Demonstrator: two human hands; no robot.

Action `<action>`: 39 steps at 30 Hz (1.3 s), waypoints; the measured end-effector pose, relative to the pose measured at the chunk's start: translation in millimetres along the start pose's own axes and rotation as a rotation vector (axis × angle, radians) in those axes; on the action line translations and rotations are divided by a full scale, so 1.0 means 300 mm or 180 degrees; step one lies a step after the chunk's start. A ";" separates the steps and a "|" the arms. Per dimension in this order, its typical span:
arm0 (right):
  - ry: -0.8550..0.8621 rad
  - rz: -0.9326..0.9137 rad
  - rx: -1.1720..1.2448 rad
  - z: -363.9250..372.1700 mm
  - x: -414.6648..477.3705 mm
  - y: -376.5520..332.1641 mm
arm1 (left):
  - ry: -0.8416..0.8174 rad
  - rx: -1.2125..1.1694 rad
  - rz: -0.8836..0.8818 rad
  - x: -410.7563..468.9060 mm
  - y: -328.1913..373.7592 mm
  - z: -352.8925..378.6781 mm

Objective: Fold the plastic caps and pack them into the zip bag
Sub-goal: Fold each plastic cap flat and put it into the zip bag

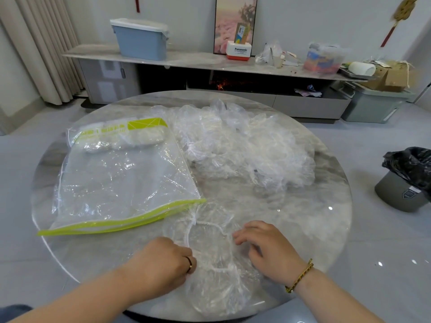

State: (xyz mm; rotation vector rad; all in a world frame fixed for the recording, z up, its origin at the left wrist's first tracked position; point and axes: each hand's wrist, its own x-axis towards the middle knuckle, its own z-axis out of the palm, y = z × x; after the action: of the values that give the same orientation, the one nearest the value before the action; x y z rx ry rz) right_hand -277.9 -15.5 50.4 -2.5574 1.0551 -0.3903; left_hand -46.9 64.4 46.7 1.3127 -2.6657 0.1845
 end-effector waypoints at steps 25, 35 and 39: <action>-0.0275 -0.0494 -0.0899 0.021 -0.089 -0.065 | 0.0204 -0.2766 -0.2940 -0.079 -0.023 -0.006; -0.0049 -0.0682 -0.0986 0.074 -0.067 -0.101 | 0.0777 -0.3368 -0.3759 -0.039 -0.037 -0.002; 0.0156 -0.0787 -0.0886 0.081 -0.041 -0.084 | 0.0942 -0.3491 -0.3845 -0.022 -0.033 -0.007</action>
State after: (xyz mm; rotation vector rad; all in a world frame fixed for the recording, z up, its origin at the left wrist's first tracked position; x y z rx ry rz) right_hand -261.3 15.3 37.4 -2.9547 0.8624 -0.3941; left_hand -34.9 63.9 47.9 1.8242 -0.9677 -0.9518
